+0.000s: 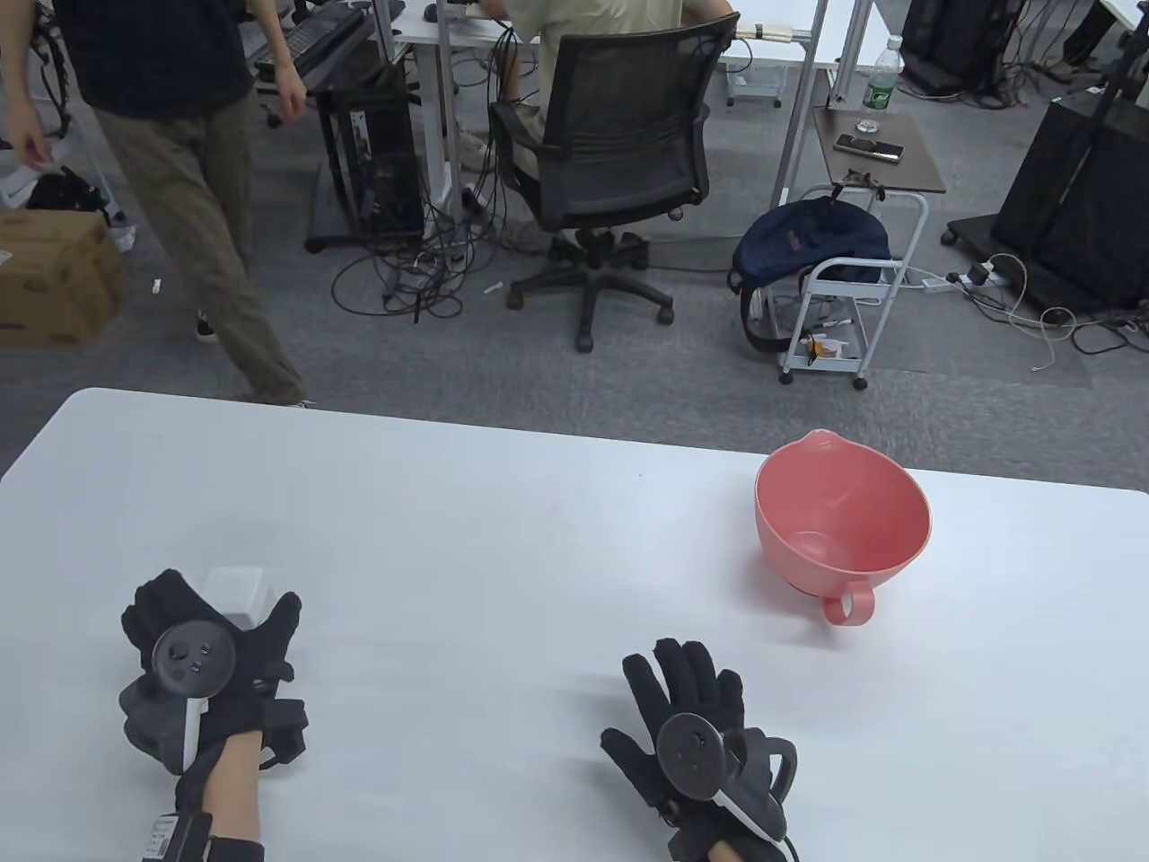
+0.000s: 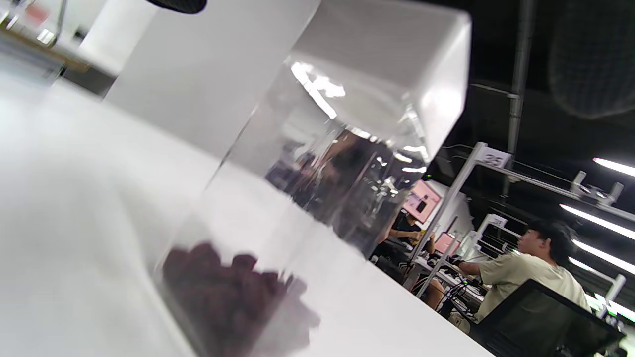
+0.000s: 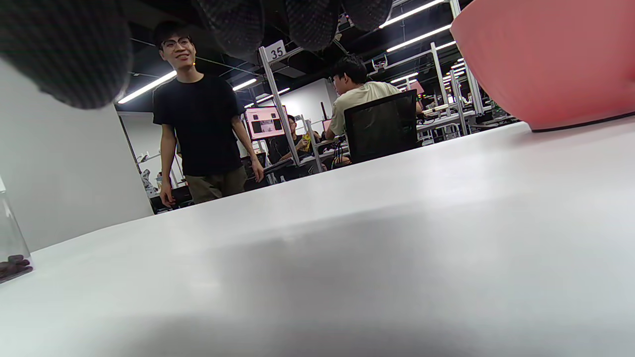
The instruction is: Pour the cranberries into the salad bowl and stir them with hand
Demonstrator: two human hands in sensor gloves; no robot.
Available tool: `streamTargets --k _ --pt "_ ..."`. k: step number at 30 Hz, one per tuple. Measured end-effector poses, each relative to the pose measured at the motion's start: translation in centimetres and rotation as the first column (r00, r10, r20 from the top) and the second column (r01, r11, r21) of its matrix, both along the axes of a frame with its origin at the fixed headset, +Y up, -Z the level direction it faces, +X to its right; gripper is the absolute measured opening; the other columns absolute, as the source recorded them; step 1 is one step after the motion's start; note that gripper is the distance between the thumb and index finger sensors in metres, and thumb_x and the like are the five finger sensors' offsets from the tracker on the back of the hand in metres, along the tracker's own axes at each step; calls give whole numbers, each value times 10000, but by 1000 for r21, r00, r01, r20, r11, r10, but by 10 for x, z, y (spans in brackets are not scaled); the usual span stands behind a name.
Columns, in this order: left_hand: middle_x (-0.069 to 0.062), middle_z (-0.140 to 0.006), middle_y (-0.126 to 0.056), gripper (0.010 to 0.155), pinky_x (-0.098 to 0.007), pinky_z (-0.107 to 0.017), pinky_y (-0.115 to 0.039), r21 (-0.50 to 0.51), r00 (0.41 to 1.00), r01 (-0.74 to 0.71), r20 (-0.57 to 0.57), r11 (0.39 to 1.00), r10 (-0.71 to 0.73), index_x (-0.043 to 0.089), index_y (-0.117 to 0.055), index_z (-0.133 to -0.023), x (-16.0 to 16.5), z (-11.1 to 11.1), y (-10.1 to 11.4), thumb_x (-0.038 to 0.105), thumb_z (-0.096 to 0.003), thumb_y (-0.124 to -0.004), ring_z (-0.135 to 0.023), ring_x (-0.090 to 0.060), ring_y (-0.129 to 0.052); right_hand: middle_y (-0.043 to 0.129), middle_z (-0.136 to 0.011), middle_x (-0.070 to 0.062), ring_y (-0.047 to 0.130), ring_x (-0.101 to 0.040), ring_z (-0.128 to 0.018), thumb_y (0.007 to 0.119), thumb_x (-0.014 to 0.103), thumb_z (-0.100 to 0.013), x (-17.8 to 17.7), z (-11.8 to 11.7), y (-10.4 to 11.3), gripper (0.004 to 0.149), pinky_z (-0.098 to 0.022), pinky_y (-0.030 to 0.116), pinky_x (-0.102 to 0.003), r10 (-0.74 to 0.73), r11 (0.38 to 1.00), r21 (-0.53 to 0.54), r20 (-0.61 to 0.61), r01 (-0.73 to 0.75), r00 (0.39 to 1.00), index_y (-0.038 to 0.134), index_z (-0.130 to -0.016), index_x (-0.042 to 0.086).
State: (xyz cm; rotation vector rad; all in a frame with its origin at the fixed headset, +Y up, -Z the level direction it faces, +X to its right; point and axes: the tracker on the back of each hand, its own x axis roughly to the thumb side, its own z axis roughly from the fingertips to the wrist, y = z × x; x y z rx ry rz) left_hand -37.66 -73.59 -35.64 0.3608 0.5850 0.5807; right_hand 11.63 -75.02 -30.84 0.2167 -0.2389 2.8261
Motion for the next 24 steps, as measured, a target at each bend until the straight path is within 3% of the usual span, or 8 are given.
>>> streamTargets --k 3,14,24 --pt "-158 -1186 -135 1295 -645 -779 -437 -15 993 -115 -10 993 115 149 -19 -1050 -4 0 -12 834 -369 -881 -1098 -481 -213 452 -1185 -20 430 -305 -1102 756 753 -380 3 1 -2 795 -755 427 -606 -28 1000 -9 -5 28 1000 496 -1048 408" --pt "-135 -1199 -262 1282 -592 -789 -515 -60 959 -283 -14 957 283 138 -38 -1051 -6 -8 -32 767 -379 -930 -1122 -438 -385 462 -1181 -25 445 -312 -1098 756 748 -382 11 3 -2 787 -755 434 -605 -64 998 -19 8 65 998 509 -1045 404" --pt "-17 -1193 -456 1154 -533 -793 -571 -121 953 -302 -33 946 300 232 -111 -1077 -9 -13 -41 673 -418 -949 -1112 -337 -591 470 -1179 -29 457 -320 -1094 757 745 -383 9 2 -3 782 -754 438 -607 -64 997 -39 0 64 998 519 -1043 401"
